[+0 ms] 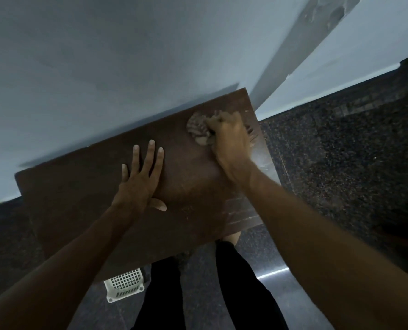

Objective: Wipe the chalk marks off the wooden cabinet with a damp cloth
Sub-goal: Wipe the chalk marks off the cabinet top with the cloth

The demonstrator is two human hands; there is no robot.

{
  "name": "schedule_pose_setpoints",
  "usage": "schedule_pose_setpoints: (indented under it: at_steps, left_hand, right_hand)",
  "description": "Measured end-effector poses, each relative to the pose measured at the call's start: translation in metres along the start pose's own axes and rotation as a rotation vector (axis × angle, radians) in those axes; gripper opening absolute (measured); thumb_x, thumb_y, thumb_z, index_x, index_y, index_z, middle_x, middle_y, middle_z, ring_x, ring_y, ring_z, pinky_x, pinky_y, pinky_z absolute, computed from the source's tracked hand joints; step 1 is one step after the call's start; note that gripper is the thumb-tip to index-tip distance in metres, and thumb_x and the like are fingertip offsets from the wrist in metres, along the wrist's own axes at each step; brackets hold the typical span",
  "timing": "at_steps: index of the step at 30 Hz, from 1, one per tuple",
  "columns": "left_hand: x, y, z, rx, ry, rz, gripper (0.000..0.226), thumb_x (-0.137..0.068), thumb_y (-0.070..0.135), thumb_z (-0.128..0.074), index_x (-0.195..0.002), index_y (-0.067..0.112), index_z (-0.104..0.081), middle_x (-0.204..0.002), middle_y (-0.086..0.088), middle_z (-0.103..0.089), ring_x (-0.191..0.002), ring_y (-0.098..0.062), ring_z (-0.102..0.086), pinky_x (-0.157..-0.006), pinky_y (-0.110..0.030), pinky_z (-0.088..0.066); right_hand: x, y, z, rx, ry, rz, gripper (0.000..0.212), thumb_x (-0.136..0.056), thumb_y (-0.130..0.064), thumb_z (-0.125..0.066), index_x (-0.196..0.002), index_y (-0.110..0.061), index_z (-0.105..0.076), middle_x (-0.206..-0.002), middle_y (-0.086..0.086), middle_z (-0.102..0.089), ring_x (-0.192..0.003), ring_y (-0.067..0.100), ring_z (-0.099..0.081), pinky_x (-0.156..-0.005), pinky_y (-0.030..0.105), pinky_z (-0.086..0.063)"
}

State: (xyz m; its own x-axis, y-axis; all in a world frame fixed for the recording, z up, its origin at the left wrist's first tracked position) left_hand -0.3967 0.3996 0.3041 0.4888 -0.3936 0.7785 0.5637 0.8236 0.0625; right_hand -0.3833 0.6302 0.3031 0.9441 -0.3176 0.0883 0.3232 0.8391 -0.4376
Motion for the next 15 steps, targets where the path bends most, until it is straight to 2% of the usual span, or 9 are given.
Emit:
schedule_pose_setpoints:
  at_steps: [2, 4, 6, 8, 10, 12, 15]
  left_hand:
    - [0.0, -0.001, 0.0, 0.01, -0.001, -0.002, 0.15, -0.064, 0.066, -0.078, -0.152, 0.016, 0.033, -0.152, -0.004, 0.05, -0.145, -0.04, 0.035, -0.119, -0.065, -0.009]
    - [0.0, -0.001, -0.001, 0.025, -0.004, -0.005, 0.149, -0.065, 0.065, -0.078, -0.152, 0.016, 0.033, -0.153, -0.004, 0.05, -0.145, -0.04, 0.034, -0.119, -0.066, -0.009]
    - [-0.001, 0.0, -0.001, 0.019, -0.006, -0.008, 0.149, -0.065, 0.066, -0.077, -0.152, 0.016, 0.033, -0.153, -0.004, 0.049, -0.145, -0.042, 0.034, -0.119, -0.067, -0.009]
    - [-0.001, 0.0, -0.002, 0.022, -0.004, -0.007, 0.149, -0.065, 0.067, -0.077, -0.152, 0.015, 0.033, -0.152, -0.005, 0.05, -0.145, -0.042, 0.034, -0.118, -0.067, -0.009]
    - [-0.001, -0.001, -0.001, 0.031, -0.006, -0.012, 0.15, -0.064, 0.066, -0.077, -0.152, 0.015, 0.033, -0.152, -0.004, 0.05, -0.145, -0.042, 0.035, -0.117, -0.068, -0.009]
    - [-0.001, -0.001, -0.002, 0.038, -0.007, -0.014, 0.149, -0.065, 0.063, -0.079, -0.152, 0.015, 0.033, -0.152, -0.004, 0.051, -0.145, -0.042, 0.035, -0.117, -0.068, -0.009]
    - [-0.001, -0.001, -0.001, 0.053, -0.004, -0.016, 0.149, -0.066, 0.059, -0.081, -0.153, 0.016, 0.032, -0.152, -0.003, 0.051, -0.144, -0.041, 0.036, -0.117, -0.068, -0.007]
  right_hand:
    - [0.038, -0.012, 0.0, -0.026, -0.184, 0.104, 0.045, -0.085, -0.007, -0.066, -0.13, -0.012, -0.063, -0.123, 0.01, -0.06, -0.113, 0.03, -0.048, -0.089, 0.036, -0.048]
    - [0.074, -0.002, -0.003, -0.008, -0.294, 0.173, 0.05, -0.075, -0.001, -0.07, -0.124, -0.01, -0.067, -0.12, 0.013, -0.062, -0.11, 0.036, -0.053, -0.081, 0.042, -0.056]
    - [0.097, 0.024, -0.004, -0.02, -0.263, 0.158, 0.051, -0.066, -0.002, -0.079, -0.116, -0.01, -0.072, -0.109, 0.013, -0.066, -0.101, 0.037, -0.059, -0.071, 0.04, -0.058]
    - [0.1, 0.046, 0.004, -0.026, -0.225, 0.159, 0.049, -0.067, -0.006, -0.082, -0.115, -0.011, -0.072, -0.105, 0.013, -0.067, -0.098, 0.036, -0.059, -0.073, 0.036, -0.055]
    - [0.083, 0.059, 0.017, 0.002, -0.208, 0.097, 0.043, -0.075, -0.005, -0.077, -0.117, -0.015, -0.072, -0.108, 0.014, -0.064, -0.099, 0.035, -0.059, -0.078, 0.038, -0.053]
    - [0.046, 0.069, 0.025, 0.055, -0.087, 0.033, 0.029, -0.087, -0.018, -0.067, -0.115, -0.021, -0.071, -0.106, 0.013, -0.064, -0.095, 0.031, -0.06, -0.079, 0.041, -0.052]
    - [-0.019, 0.061, 0.033, 0.046, -0.008, 0.067, 0.037, -0.087, -0.039, -0.056, -0.106, -0.013, -0.074, -0.088, 0.012, -0.068, -0.078, 0.028, -0.06, -0.065, 0.034, -0.05]
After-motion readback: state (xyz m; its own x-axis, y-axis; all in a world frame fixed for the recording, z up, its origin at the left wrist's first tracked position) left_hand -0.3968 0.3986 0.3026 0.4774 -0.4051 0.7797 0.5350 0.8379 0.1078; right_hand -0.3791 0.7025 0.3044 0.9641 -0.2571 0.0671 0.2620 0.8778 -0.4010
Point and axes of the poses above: each hand's wrist, its own x-axis away from the middle knuckle, its own z-axis out of the back of the hand, y = z × x, the point moved 2 cm from there along -x, towards the middle knuckle
